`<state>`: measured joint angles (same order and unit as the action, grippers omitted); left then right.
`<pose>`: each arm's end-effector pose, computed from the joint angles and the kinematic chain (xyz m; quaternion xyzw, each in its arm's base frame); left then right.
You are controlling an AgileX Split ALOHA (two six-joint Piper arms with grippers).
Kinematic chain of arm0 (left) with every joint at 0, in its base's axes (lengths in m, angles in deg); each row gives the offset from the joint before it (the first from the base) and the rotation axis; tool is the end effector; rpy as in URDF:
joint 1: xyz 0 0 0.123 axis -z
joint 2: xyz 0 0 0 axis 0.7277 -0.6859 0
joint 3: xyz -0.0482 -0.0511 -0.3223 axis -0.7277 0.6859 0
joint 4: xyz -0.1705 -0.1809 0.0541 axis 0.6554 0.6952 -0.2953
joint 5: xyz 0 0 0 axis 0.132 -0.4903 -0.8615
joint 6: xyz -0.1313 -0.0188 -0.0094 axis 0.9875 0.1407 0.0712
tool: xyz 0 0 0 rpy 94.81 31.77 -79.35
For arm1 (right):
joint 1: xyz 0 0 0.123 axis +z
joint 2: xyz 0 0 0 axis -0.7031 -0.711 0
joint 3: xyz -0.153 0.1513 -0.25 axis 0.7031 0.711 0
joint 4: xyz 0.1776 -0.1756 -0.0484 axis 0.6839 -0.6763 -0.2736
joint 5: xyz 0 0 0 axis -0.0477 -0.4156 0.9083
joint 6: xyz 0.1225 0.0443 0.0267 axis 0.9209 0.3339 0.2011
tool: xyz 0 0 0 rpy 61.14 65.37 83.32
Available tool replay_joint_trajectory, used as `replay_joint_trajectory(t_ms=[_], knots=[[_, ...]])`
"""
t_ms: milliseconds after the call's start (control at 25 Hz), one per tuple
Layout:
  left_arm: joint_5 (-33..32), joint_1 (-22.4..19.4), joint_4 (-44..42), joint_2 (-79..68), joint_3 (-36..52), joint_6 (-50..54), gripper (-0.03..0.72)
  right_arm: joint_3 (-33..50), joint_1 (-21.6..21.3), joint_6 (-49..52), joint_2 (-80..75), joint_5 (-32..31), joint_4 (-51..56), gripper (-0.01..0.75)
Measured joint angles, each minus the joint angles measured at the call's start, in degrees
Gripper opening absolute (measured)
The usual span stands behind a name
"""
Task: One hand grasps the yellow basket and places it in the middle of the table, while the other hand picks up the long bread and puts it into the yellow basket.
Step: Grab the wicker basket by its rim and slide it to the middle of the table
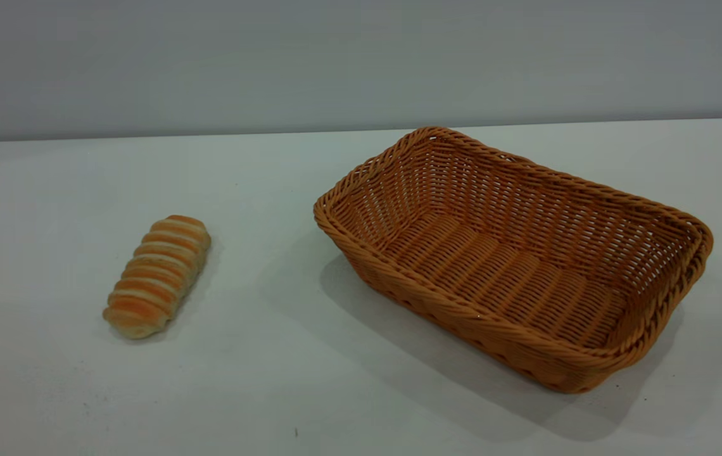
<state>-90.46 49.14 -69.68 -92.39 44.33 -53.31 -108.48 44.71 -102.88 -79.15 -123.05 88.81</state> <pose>0.0235 0.0080 0.2908 -0.0388 0.8211 -0.0102 0.5694 0.0559 0.0331 0.2869 -0.0704 0.8930 0.1054 0.4319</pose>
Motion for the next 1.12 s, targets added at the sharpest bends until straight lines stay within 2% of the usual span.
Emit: replay_joint_trajectory(t_ms=[120, 320, 440, 600, 840, 1120], knots=[[0.51, 0.00, 0.00, -5.96, -1.42, 0.35, 0.509, -1.54, 0.00, -0.12, -10.62, 4.05, 3.89, 0.454], [-0.19, 0.00, 0.00, -14.41, -6.57, 0.45, 0.509, -1.75, 0.00, -0.03, -26.02, 16.29, 9.92, 0.454], [0.44, 0.00, 0.00, -16.05, -7.76, 0.50, 0.509, -1.78, 0.00, -0.84, -35.40, 23.66, 14.27, 0.454], [1.41, 0.00, -0.04, -15.86, -7.87, 0.52, 0.509, -2.09, 0.00, -4.20, -49.40, 30.36, 18.32, 0.472], [1.34, 0.00, -0.04, -15.79, -7.87, 0.52, 0.509, -2.38, 0.00, -14.14, -65.89, 37.26, 31.41, 0.524], [1.31, 0.00, -0.04, -15.79, -7.87, 0.52, 0.509, -6.98, 0.00, -27.00, -78.94, 37.52, 47.75, 0.527]])
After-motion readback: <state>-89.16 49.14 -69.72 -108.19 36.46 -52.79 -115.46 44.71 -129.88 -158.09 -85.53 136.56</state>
